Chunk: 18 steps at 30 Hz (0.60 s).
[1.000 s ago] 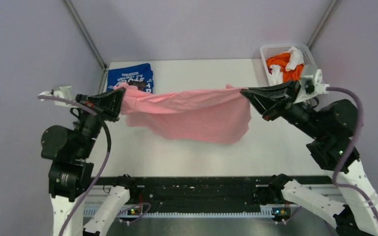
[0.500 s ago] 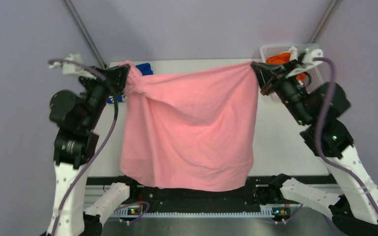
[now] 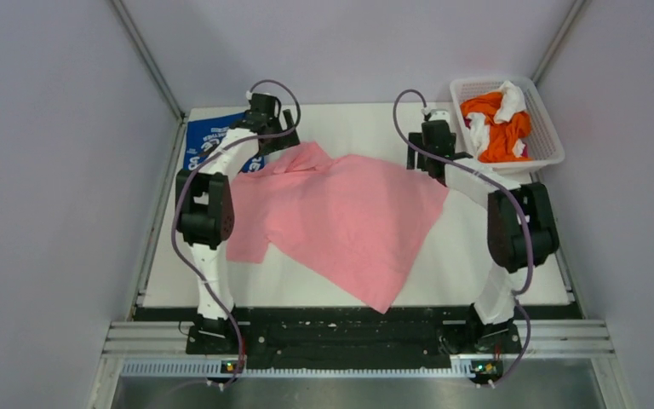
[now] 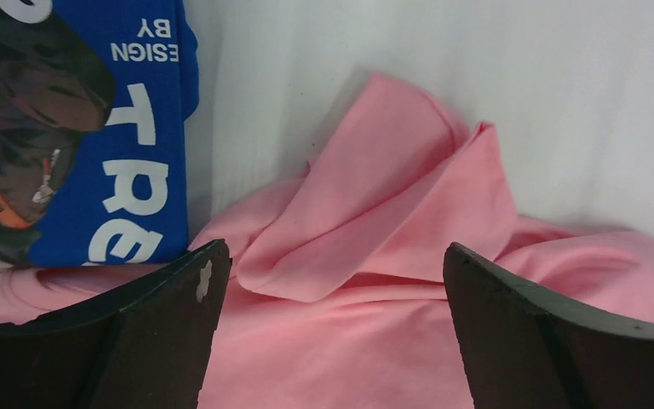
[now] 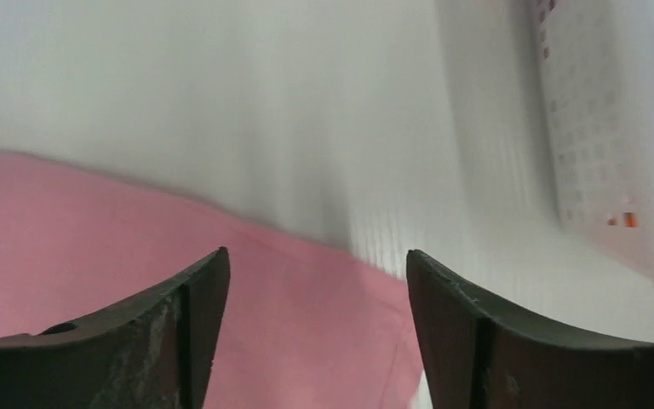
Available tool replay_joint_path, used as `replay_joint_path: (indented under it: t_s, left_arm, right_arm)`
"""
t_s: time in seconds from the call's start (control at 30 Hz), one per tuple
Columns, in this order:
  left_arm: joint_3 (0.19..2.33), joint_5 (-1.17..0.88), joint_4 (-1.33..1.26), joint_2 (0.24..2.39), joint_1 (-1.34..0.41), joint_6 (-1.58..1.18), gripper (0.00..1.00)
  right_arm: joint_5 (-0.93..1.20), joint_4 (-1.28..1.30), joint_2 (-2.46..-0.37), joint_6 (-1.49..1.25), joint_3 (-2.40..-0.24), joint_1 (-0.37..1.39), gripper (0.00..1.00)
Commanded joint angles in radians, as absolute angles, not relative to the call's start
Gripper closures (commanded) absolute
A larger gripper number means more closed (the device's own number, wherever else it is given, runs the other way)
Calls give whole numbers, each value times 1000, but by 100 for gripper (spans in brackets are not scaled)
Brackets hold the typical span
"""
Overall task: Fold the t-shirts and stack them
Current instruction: Flatten out the tshirt
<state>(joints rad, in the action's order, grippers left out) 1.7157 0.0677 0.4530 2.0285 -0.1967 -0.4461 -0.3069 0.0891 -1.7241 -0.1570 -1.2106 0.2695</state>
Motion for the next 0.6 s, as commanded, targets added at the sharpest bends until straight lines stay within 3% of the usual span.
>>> replay_joint_path:
  t_s: [0.0, 0.07, 0.13, 0.37, 0.57]
  left_arm:
    - [1868, 47, 510, 2056, -196, -437, 1]
    - [1846, 32, 486, 2057, -196, -442, 1]
    - [1806, 23, 464, 2034, -196, -446, 1]
    - [1578, 5, 418, 1861, -196, -484, 1]
    - [1278, -130, 329, 1670, -196, -540, 1]
  right_arm:
    - [-284, 22, -1819, -180, -1341, 270, 16]
    - [-282, 24, -1827, -183, -1342, 271, 6]
    - [-275, 24, -1814, -186, -1332, 270, 3]
    - [-98, 71, -1635, -281, -1179, 293, 1]
    - [-73, 123, -1488, -422, -977, 430, 1]
